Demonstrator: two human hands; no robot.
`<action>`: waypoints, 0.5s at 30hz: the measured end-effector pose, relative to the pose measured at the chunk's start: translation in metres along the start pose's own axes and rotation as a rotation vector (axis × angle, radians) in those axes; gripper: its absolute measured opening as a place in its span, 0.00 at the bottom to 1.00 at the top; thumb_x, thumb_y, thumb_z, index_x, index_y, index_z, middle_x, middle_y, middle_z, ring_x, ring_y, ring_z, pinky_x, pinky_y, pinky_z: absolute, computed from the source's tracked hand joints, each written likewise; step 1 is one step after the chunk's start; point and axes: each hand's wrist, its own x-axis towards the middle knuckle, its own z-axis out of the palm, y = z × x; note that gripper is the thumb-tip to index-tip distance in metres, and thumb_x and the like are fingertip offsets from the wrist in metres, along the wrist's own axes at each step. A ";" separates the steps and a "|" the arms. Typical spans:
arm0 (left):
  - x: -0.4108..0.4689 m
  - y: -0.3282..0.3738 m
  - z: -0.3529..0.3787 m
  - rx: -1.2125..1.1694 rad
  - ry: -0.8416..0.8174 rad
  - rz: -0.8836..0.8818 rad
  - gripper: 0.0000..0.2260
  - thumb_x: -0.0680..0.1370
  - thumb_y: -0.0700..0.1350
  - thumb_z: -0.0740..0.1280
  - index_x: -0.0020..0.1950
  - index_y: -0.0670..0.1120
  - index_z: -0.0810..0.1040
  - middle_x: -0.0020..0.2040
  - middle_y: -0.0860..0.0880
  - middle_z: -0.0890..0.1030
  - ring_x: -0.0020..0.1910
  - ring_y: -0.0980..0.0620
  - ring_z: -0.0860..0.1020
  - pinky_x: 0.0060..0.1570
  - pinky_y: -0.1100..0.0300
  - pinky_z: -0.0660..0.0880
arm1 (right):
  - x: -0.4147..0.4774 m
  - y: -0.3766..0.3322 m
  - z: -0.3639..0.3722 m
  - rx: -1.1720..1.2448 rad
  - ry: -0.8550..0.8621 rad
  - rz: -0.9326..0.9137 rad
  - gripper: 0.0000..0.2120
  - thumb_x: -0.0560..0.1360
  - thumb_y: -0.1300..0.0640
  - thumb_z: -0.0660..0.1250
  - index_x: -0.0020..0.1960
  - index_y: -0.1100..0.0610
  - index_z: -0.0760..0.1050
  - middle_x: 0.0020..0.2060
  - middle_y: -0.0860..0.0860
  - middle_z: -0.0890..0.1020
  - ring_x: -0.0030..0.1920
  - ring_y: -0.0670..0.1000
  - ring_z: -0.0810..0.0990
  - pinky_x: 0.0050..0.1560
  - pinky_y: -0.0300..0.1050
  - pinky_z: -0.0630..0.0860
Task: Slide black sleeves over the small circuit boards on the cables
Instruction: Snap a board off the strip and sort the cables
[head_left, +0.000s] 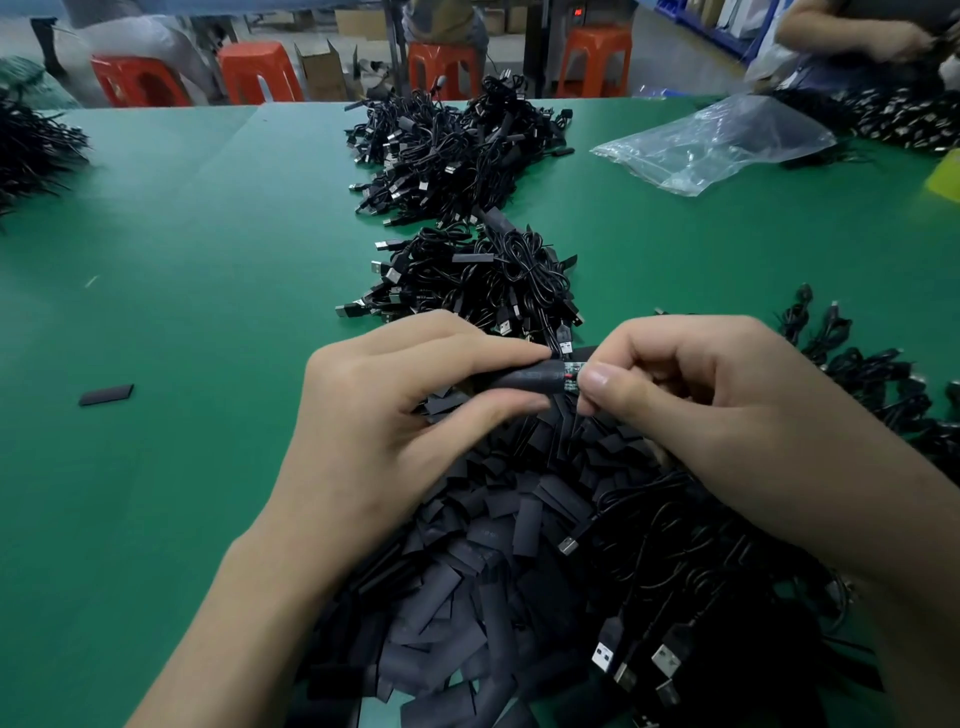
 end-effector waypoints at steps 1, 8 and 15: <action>0.000 0.001 0.000 -0.012 -0.005 0.000 0.09 0.75 0.44 0.77 0.55 0.45 0.86 0.48 0.52 0.85 0.46 0.57 0.82 0.49 0.67 0.75 | 0.000 0.000 -0.001 -0.002 -0.012 -0.002 0.11 0.75 0.46 0.67 0.38 0.50 0.81 0.25 0.52 0.71 0.27 0.45 0.65 0.27 0.36 0.62; 0.000 0.005 0.003 -0.035 -0.016 0.013 0.08 0.76 0.44 0.76 0.53 0.43 0.87 0.47 0.51 0.85 0.45 0.55 0.82 0.48 0.65 0.75 | -0.001 -0.002 -0.006 0.053 -0.096 0.014 0.14 0.73 0.42 0.67 0.39 0.50 0.82 0.28 0.61 0.71 0.27 0.51 0.65 0.28 0.41 0.61; 0.000 0.004 0.004 -0.077 -0.014 0.004 0.08 0.76 0.43 0.76 0.54 0.43 0.86 0.47 0.52 0.84 0.46 0.57 0.82 0.48 0.66 0.74 | -0.001 0.002 -0.008 0.197 -0.151 0.065 0.12 0.72 0.45 0.68 0.39 0.52 0.83 0.25 0.55 0.70 0.26 0.50 0.66 0.26 0.35 0.61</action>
